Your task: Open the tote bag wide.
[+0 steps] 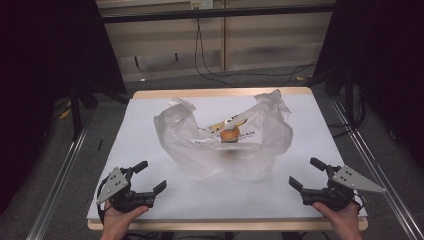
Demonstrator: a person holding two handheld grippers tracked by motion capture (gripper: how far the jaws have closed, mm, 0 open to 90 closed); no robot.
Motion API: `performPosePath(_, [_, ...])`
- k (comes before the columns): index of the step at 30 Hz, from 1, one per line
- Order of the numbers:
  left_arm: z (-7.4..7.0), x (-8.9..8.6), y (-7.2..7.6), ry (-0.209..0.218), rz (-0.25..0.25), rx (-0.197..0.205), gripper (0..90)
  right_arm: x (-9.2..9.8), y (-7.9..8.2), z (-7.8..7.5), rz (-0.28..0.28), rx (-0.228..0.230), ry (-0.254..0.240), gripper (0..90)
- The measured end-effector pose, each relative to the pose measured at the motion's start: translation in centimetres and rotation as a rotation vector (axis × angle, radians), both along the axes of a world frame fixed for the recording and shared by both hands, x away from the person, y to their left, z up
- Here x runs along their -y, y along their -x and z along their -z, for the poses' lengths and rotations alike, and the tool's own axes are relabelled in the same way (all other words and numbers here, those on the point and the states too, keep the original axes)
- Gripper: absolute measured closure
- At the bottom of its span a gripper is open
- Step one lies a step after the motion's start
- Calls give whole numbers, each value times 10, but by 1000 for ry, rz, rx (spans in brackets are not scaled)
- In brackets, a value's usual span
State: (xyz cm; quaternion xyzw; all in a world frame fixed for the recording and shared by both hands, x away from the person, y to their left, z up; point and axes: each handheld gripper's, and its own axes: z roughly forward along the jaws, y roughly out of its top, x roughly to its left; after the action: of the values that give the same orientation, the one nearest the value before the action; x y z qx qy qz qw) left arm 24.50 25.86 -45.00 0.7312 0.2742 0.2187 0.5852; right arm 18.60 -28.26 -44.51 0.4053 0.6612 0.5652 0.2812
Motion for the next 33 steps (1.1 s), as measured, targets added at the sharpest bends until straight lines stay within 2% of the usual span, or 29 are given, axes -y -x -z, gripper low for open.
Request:
performPosePath(2, [1,1,-1,3,15,-16,97,1,-2,2,3,-14,2,37])
performPosePath(3, [0,1,-1,-27,-5,-12,97,1,-3,2,-1,-14,7,42])
performPosePath(4, [0,1,-1,-27,-5,-12,97,1,-3,2,-1,-14,7,42])
performPosePath(5, [1,2,-1,-2,7,-23,97,1,-3,2,11,-16,6,48])
performPosePath(7, [1,2,-3,-6,2,-34,109,1,-5,2,11,-27,9,71])
performPosePath(9, [1,2,-3,-2,-3,-41,133,0,-5,3,19,-39,10,80])
performPosePath(11, [2,1,-5,0,1,-60,178,0,-7,3,15,-48,0,148])
performPosePath(13, [2,2,-4,2,-5,-63,240,0,-8,3,10,-47,6,191])
performPosePath(14, [2,1,-6,5,23,-58,240,0,-8,3,10,-47,6,191])
performPosePath(15, [1,1,-5,2,20,-52,266,0,-9,3,0,-55,-6,229])
performPosePath(16, [0,3,-3,16,17,-62,332,1,-10,3,-16,-60,-3,284])
performPosePath(17, [0,3,-2,9,19,-59,371,1,-10,3,-26,-66,-4,308])
performPosePath(18, [-1,2,-2,-3,49,-68,393,1,-10,3,-38,-73,-9,363])
performPosePath(19, [-2,2,-1,-22,49,-65,426,2,-11,3,-51,-66,4,423])
performPosePath(20, [-2,4,0,-1,50,-75,454,2,-10,3,-65,-69,14,444])
performPosePath(21, [-3,4,1,1,60,-77,473,2,-10,3,-68,-69,14,474])
performPosePath(23, [-5,4,2,-3,78,-79,569,2,-10,3,-94,-69,11,578])
performPosePath(25, [-5,5,3,1,85,-88,608,1,-9,2,-106,-63,28,643])
performPosePath(27, [-9,8,3,2,115,-123,652,1,-8,1,-130,-60,34,710])
performPosePath(28, [-10,10,4,9,114,-135,660,1,-8,1,-135,-66,30,739])
performPosePath(30, [-12,11,4,-3,137,-138,718,1,-7,0,-139,-81,26,812])
performPosePath(31, [-12,11,2,-7,170,-139,749,1,-7,-1,-151,-88,20,848])
performPosePath(33, [-13,15,5,-16,151,-147,788,1,-7,-3,-168,-101,15,894])
